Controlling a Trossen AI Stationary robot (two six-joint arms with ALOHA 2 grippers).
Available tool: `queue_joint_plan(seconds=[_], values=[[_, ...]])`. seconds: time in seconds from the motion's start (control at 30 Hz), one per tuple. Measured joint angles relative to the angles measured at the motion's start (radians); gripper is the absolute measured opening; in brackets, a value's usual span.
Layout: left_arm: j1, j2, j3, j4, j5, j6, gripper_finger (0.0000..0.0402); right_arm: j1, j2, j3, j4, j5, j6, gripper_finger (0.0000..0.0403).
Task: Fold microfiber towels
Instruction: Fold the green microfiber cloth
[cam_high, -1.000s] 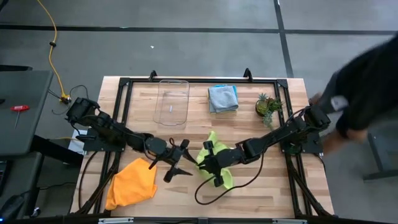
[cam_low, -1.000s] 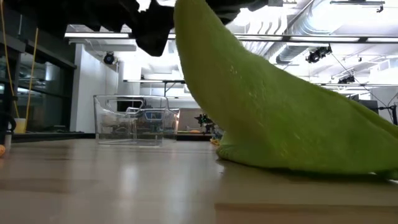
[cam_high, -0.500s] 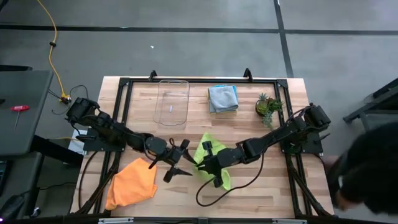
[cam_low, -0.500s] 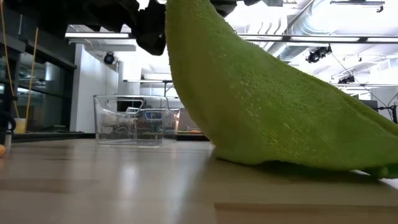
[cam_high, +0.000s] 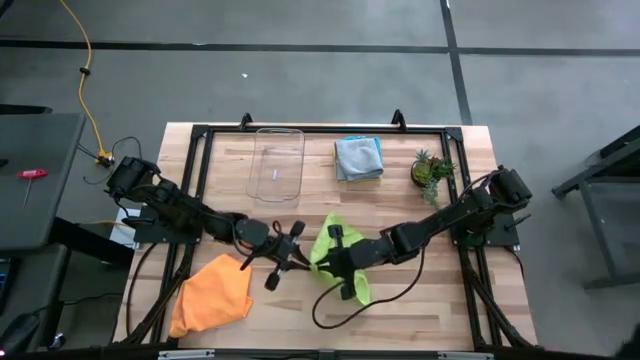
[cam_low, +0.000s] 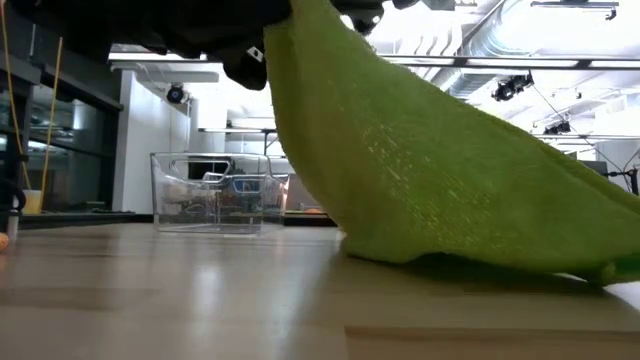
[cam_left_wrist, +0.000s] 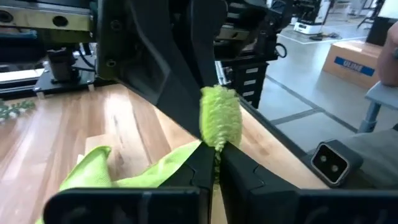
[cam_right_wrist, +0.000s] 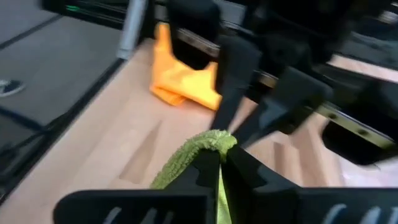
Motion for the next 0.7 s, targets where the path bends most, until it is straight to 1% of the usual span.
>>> queue_joint_plan(seconds=[0.1,0.17,0.27,0.37,0.47,0.53,0.67,0.7], values=[[0.002,-0.001,0.0,-0.028,-0.01,0.008,0.0012,0.001,-0.004,0.0,-0.05,0.095,0.031,0.0024],[-0.001,-0.008,0.0,-0.048,-0.008,0.024,0.0005,0.007,-0.009,0.0,-0.102,0.165,0.033,0.0046],[-0.001,-0.008,0.001,-0.075,-0.031,0.027,0.0004,0.024,-0.02,0.0,-0.179,0.314,0.032,0.0083],[0.003,-0.008,0.001,-0.094,-0.05,0.037,0.0002,0.044,-0.028,0.0,-0.256,0.414,0.054,0.0117],[0.0,-0.008,0.001,-0.145,-0.055,0.042,0.0002,0.055,-0.029,0.0,-0.323,0.448,0.086,0.0145],[0.001,-0.018,0.001,-0.196,-0.07,0.042,0.0001,0.056,-0.03,0.0,-0.377,0.453,0.12,0.0158],[0.003,-0.048,0.001,-0.283,-0.087,0.023,0.0001,0.046,-0.03,0.0,-0.514,0.452,0.238,0.0166],[0.002,-0.057,0.001,-0.293,-0.085,0.015,0.0001,0.043,-0.03,-0.006,-0.524,0.452,0.261,0.0166]])
